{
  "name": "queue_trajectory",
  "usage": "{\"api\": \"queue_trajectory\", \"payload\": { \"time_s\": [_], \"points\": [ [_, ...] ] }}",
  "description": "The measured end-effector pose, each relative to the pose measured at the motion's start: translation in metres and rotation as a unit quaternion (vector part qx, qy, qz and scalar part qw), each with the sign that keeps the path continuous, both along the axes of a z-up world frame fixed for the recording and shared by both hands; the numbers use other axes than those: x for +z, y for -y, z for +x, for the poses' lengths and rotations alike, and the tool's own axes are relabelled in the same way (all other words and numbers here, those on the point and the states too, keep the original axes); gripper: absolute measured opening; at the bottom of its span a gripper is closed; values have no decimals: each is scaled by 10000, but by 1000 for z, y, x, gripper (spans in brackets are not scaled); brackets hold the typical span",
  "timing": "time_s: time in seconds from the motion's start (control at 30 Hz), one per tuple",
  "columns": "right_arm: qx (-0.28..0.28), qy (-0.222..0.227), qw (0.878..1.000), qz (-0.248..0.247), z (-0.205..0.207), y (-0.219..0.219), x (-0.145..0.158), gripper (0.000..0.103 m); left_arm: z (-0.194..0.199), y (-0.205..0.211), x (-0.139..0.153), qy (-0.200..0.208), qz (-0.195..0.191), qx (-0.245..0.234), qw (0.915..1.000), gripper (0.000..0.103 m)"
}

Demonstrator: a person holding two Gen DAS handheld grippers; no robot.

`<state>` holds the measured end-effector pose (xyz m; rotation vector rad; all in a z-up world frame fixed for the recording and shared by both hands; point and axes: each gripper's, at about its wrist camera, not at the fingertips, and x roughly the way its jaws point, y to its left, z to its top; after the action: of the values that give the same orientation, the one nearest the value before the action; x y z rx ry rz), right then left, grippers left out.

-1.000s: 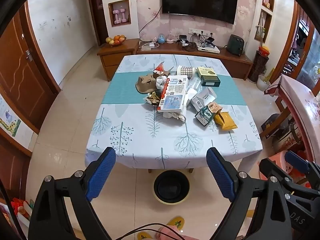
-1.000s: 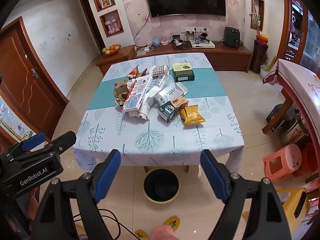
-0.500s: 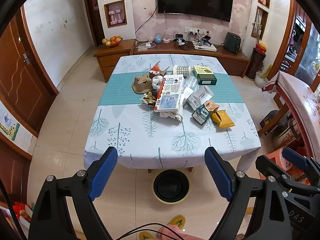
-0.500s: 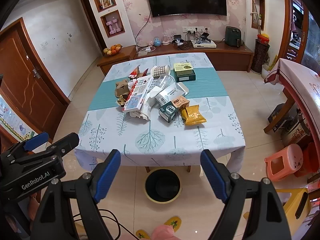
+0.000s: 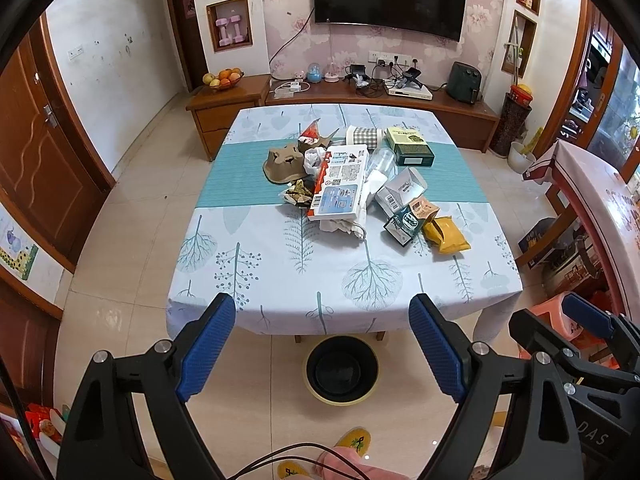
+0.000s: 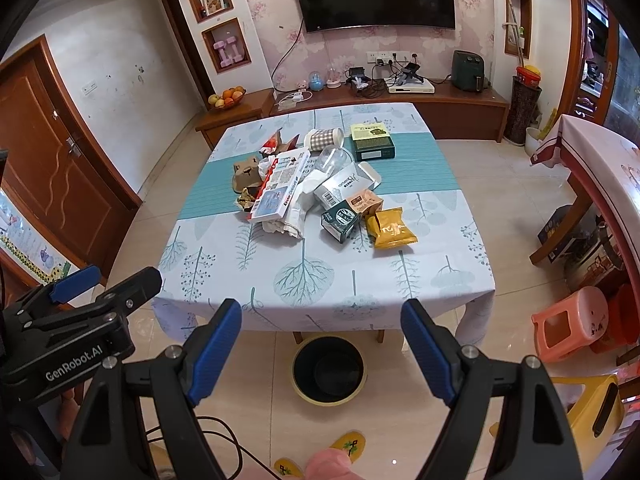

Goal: Collect trash

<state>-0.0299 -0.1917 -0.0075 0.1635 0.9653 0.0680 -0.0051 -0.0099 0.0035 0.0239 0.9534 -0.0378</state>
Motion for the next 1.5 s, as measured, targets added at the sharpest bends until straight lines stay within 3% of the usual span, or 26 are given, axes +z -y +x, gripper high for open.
{"api": "queue_trajectory", "payload": {
  "time_s": [1.5],
  "points": [
    [190,-24,9995,244,7,-8,-1,83,7,-5,-7,-204,-82,81,9997,87]
  ]
}}
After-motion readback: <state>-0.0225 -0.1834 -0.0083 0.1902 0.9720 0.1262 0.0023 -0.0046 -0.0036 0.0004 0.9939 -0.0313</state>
